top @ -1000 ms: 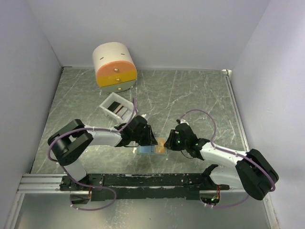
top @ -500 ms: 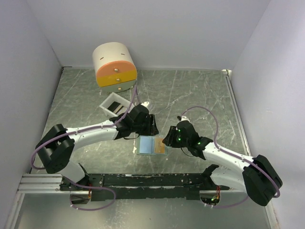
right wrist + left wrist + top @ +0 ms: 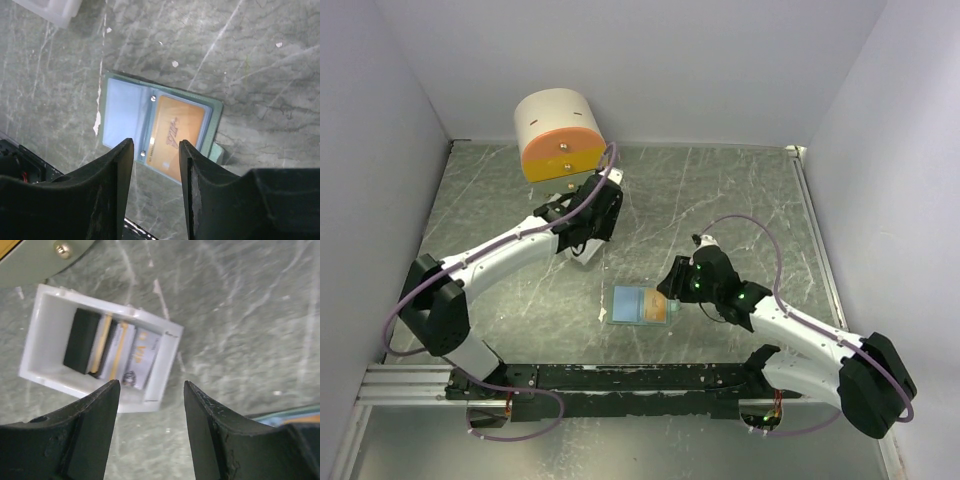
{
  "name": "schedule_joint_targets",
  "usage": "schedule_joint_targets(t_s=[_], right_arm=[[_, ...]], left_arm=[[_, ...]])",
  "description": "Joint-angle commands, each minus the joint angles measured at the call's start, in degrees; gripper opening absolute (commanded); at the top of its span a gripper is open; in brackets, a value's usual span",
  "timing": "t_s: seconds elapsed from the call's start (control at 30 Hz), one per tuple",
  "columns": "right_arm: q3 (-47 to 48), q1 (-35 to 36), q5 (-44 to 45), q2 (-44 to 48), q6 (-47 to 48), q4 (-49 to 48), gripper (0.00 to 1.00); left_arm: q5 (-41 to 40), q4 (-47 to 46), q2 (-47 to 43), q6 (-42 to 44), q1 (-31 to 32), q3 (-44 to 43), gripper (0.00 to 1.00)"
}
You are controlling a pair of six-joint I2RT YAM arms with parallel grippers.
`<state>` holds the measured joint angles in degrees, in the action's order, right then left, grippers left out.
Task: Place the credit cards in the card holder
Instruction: Pick up the credit card from the storage box.
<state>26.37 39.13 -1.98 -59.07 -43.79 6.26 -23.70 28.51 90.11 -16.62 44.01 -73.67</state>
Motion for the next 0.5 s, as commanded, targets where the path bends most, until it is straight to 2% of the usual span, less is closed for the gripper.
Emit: schedule_joint_targets(t_s=[0.0,0.1,0.23,0.47], right_arm=[[3.05,0.24,0.3,-0.08,1.63,1.59,0.42],[3.86,0.24,0.09,-0.63,1.99,1.63,0.43],[4.84,0.25,-0.3,-1.44,2.26,1.8,0.43],[5.76,0.24,-0.07,-1.76,2.48,2.21,0.43]], left_arm=[[-3.48,-1.51,1.76,14.48,-3.32,2.12,0.66],[0.33,-4.59,3.17,18.15,-7.06,2.8,0.68],[0.33,-7.1,5.89,22.97,-9.33,4.05,0.71],[0.4,-12.41,8.58,28.44,-11.45,8.22,0.7]])
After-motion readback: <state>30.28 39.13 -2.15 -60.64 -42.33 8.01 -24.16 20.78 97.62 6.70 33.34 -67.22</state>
